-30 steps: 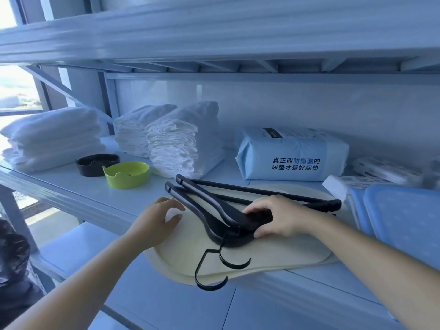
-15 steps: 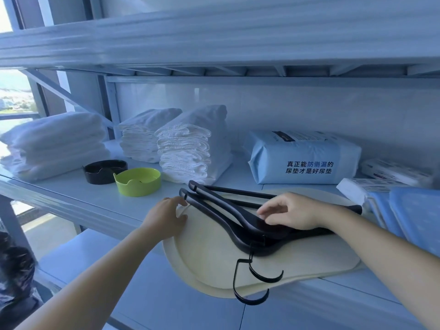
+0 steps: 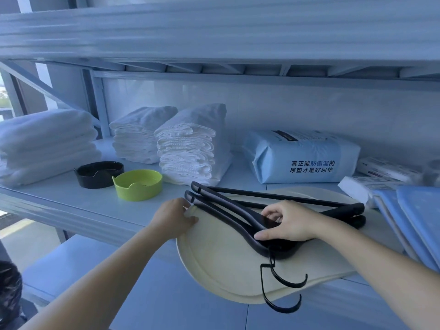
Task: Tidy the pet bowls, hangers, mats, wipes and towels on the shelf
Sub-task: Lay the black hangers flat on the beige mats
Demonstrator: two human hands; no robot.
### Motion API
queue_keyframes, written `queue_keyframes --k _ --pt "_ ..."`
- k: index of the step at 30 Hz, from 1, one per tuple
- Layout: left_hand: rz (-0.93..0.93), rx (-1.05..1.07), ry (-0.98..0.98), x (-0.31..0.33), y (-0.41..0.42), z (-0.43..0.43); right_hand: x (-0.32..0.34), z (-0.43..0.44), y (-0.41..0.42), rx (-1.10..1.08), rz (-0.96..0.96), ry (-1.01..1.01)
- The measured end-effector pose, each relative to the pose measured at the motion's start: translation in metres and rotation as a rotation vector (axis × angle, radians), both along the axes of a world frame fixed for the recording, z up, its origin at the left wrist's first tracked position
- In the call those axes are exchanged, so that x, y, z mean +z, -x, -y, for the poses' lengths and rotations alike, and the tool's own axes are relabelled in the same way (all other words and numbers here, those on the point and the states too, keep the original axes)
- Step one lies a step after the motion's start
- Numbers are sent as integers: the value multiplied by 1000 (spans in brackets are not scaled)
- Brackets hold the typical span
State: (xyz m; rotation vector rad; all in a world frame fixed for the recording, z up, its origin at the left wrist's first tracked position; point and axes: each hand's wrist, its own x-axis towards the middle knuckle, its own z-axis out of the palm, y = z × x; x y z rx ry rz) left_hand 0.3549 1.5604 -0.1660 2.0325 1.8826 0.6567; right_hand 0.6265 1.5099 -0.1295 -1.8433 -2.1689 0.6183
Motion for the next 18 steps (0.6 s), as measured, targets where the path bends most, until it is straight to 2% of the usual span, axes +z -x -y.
queue_keyframes --k 8,14,18 --pt "358 -100 32 -5 13 -4 -8 -6 0 25 -22 54" --pt "319 -183 -60 8 22 -28 -2 1 14 -16 -24 38" --pt "213 -202 -70 11 27 -47 -8 -4 27 -29 -23 11"
